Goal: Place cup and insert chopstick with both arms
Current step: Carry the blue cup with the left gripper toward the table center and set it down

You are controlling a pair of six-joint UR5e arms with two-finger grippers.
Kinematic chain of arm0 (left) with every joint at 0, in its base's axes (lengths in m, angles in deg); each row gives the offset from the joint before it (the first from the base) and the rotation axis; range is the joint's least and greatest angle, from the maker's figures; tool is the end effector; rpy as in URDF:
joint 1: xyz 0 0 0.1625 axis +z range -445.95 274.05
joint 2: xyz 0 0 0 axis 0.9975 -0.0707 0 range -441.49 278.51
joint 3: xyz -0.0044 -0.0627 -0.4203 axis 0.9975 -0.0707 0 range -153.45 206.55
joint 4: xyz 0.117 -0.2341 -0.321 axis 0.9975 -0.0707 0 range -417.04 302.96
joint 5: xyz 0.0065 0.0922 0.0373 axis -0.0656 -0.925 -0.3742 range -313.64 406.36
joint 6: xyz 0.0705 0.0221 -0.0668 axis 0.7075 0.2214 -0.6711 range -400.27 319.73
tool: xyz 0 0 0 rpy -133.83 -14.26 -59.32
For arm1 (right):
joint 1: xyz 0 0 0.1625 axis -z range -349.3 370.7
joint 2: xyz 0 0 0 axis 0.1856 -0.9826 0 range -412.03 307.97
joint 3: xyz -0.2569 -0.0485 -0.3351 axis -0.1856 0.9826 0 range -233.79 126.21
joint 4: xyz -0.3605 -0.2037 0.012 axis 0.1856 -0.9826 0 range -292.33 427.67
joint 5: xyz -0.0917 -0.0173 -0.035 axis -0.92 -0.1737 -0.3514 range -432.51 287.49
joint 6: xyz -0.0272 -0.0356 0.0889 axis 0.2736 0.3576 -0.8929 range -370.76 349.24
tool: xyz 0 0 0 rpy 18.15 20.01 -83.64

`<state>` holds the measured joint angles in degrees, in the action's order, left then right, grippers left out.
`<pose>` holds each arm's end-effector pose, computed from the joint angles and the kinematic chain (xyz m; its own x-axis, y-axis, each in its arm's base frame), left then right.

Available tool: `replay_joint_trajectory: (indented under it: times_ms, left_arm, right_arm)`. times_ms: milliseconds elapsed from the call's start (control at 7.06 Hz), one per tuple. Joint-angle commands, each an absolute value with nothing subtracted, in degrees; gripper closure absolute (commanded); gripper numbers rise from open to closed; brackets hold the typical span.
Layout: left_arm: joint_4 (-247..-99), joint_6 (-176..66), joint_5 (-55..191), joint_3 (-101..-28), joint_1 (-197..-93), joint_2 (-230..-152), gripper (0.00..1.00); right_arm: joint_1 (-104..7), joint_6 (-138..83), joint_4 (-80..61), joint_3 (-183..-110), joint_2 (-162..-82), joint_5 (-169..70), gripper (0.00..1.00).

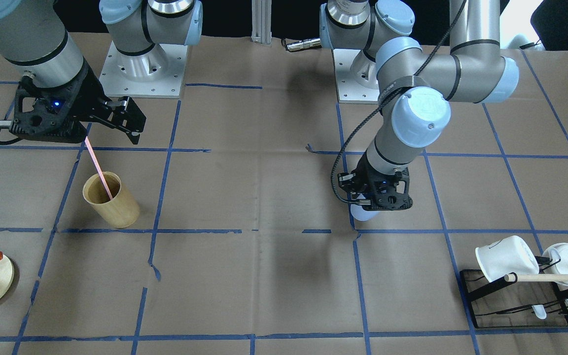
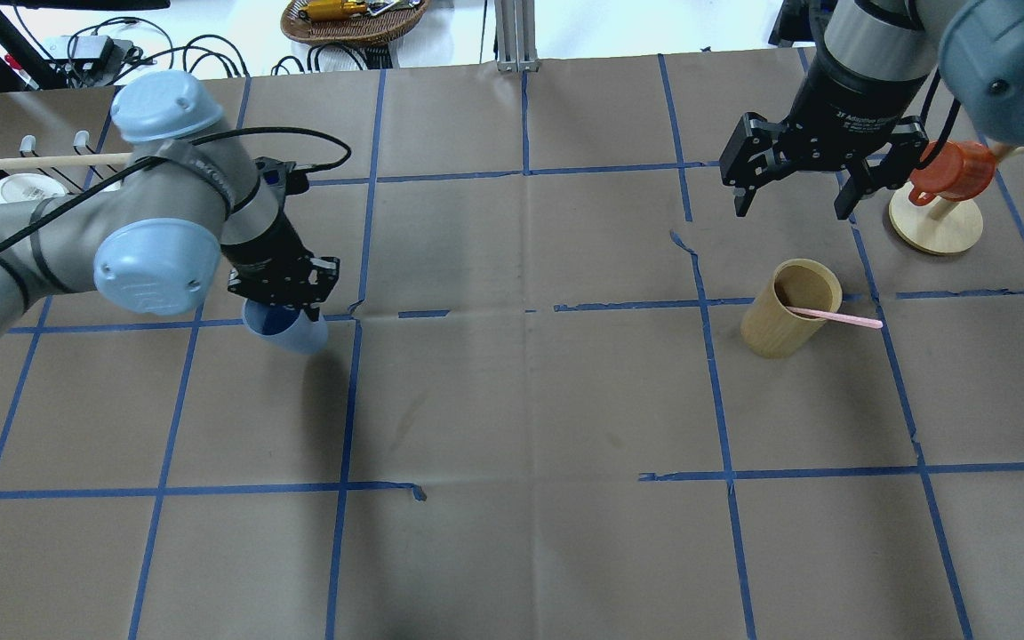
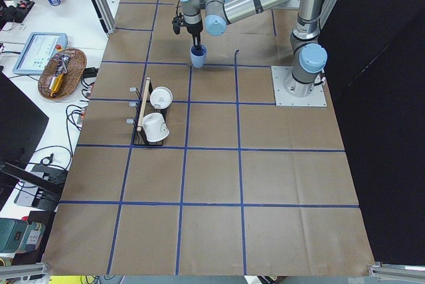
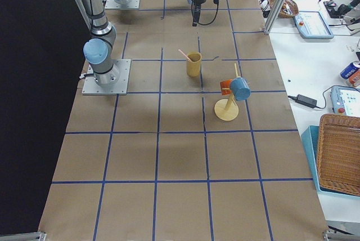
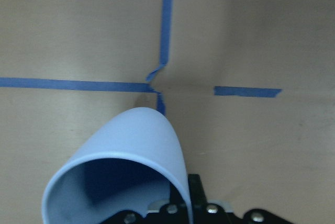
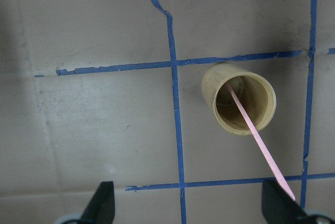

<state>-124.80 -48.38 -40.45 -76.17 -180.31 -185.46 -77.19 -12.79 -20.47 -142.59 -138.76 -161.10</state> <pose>-0.1799 -0.5325 0.2919 -0.9966 -0.0692 0.0439 -0.0653 0.9943 0.0847 0.1168 -0.5135 0.4665 -0.9970 0.0739 -0.0220 0.0722 0.9950 0.0694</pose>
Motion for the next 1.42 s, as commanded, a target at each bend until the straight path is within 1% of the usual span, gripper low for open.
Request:
replay_joint_trajectory:
  times_ms: [0, 142, 425, 566, 708, 850, 991, 1133, 1274]
  left_arm:
    - [-123.75, -61.06, -38.8, -67.63, -191.54, -192.19, 1.0]
    - [-123.57, -62.32, -39.41, -62.88, -195.51, -196.06, 1.0]
    - [-122.96, -61.8, -38.55, -59.42, -198.96, -201.62, 1.0]
    - [-123.22, -61.8, -39.67, -59.15, -199.32, -201.9, 0.98]
    - [-123.48, -61.71, -39.77, -59.93, -199.41, -201.73, 0.8]
    - [-122.96, -61.71, -39.6, -60.28, -199.41, -201.81, 0.03]
    - [-123.04, -61.97, -39.68, -60.02, -199.41, -201.46, 0.0]
    - [-123.83, -62.32, -39.42, -59.07, -199.33, -199.63, 0.0]
    - [-123.75, -62.59, -38.9, -58.71, -198.98, -197.53, 0.0]
  right_arm:
    - [-77.2, -12.78, -20.57, -142.29, -138.61, -161.1, 0.0]
    - [-77.2, -12.78, -20.57, -142.21, -138.69, -161.01, 0.0]
    - [-77.2, -12.78, -20.57, -142.21, -138.52, -160.92, 0.0]
    - [-77.2, -12.35, -20.57, -142.64, -138.52, -160.92, 0.0]
    - [-76.85, -11.91, -20.92, -143.6, -138.26, -161.01, 0.0]
    - [-76.67, -7.29, -21.79, -144.57, -138.17, -161.1, 0.0]
    - [-75.45, -4.64, -21.89, -145.01, -138.08, -160.84, 0.01]
    - [-73.96, -2.61, -22.93, -146.15, -137.64, -160.84, 0.01]
    - [-72.9, 2.37, -27.03, -149.55, -137.64, -160.92, 0.01]
